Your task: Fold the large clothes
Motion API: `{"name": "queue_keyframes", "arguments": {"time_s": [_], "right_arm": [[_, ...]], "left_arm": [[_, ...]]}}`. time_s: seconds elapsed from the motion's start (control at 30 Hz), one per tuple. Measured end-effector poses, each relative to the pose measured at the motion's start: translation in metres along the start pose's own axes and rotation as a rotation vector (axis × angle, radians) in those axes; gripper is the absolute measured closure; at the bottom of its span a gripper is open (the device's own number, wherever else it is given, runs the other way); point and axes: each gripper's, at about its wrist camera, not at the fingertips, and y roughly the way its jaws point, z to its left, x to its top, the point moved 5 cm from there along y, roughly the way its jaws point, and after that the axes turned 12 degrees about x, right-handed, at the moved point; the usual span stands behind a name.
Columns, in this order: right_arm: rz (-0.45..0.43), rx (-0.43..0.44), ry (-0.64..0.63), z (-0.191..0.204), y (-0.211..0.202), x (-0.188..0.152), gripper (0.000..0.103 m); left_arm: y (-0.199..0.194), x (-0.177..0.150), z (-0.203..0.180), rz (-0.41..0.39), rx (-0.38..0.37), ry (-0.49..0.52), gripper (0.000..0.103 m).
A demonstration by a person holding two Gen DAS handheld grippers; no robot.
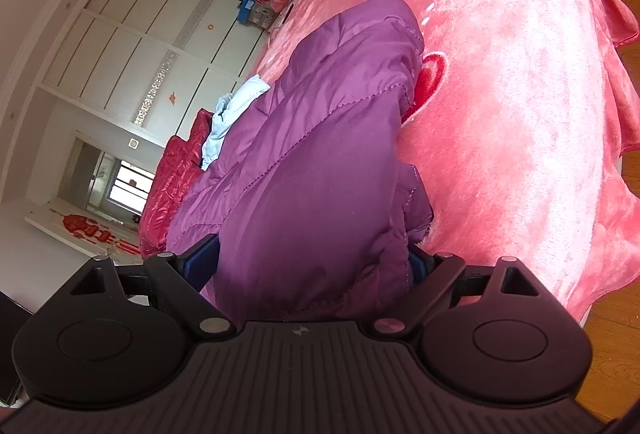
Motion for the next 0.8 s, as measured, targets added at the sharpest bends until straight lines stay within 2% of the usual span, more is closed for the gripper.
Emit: {"name": "queue_keyframes", "arguments": {"time_s": [0.13,0.23,0.3,0.47,0.63,0.67,0.73,0.8], "right_arm": [[-0.008,0.011,0.013,0.001,-0.004,-0.003,0.0],[-0.013,0.026,0.027,0.003,-0.001,-0.003,0.0],[-0.012,0.022,0.022,0.004,0.002,-0.003,0.0],[-0.016,0.01,0.025,0.004,0.006,-0.003,0.0],[-0.064,-0.008,0.129,-0.001,-0.001,-0.004,0.0],[-0.064,-0.03,0.125,0.001,-0.001,-0.005,0.0],[-0.059,-0.092,0.098,0.011,0.0,-0.007,0.001],[-0.054,-0.152,0.057,0.022,0.001,-0.01,0.012]], "left_arm": [[0.028,0.001,-0.002,0.089,-0.043,0.017,0.001],[0.04,0.004,-0.002,0.133,-0.084,0.001,0.001],[0.046,0.004,-0.007,0.158,-0.101,0.025,0.001],[0.055,0.004,-0.027,0.197,-0.089,0.103,0.001],[0.056,-0.001,-0.046,0.19,-0.046,0.128,0.002],[0.055,-0.003,-0.052,0.181,-0.025,0.146,0.004],[0.051,-0.007,-0.059,0.159,0.004,0.17,0.018],[0.046,-0.009,-0.066,0.138,0.022,0.174,0.031]]}}
